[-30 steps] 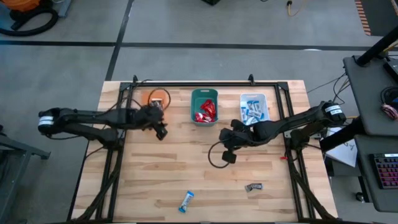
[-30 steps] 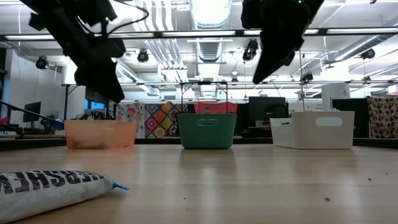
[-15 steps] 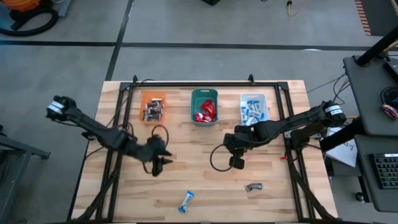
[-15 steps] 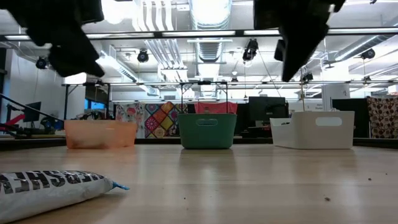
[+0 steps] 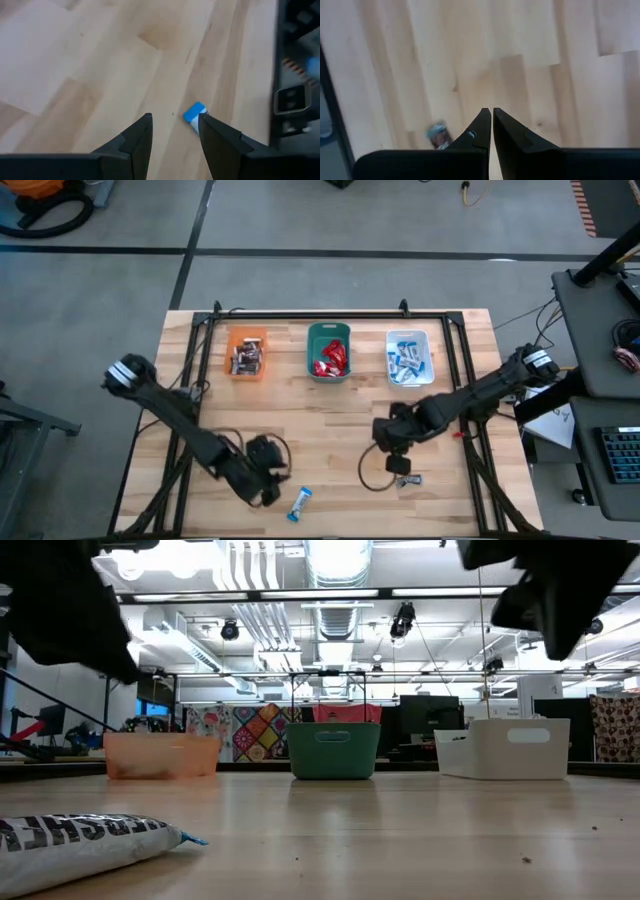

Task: Organize candy in baskets
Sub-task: Put the white chocolate bar into the white bin

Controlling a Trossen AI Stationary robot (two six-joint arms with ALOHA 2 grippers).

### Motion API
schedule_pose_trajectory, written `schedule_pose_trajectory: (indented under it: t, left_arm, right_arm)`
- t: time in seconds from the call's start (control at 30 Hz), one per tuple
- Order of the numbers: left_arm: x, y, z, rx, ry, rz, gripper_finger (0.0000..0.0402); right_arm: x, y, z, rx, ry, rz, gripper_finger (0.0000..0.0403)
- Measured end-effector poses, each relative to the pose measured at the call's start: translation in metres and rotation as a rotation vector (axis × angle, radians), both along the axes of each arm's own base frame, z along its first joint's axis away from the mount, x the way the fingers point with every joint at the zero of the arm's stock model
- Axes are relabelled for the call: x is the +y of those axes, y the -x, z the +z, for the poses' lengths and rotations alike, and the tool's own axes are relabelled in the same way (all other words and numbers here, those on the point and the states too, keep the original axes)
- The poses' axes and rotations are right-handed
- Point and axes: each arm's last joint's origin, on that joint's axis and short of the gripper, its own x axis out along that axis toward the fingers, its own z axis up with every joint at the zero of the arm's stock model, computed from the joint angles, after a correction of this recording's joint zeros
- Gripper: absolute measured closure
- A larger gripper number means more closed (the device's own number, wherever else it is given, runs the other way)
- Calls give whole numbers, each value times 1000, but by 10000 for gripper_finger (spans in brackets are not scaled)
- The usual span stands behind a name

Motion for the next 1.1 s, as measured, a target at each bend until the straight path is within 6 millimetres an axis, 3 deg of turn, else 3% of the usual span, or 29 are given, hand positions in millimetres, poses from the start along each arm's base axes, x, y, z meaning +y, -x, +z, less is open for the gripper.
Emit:
schedule_pose_trajectory:
  t: [0.27, 0.5, 0.77, 1.1]
  left_arm:
    - [-53, -23, -21, 126, -139, 5, 247]
    - [-85, -29, -31, 141, -255, 2, 200]
    - [-97, -40, -47, 149, -284, 23, 154]
    - [-109, -29, -47, 149, -263, -36, 160]
  right_arm:
    - [25, 12, 0, 2, -5, 53, 390]
    - [37, 18, 0, -15, 14, 70, 390]
    - [38, 19, 0, -9, 7, 39, 390]
    - [38, 19, 0, -9, 8, 43, 390]
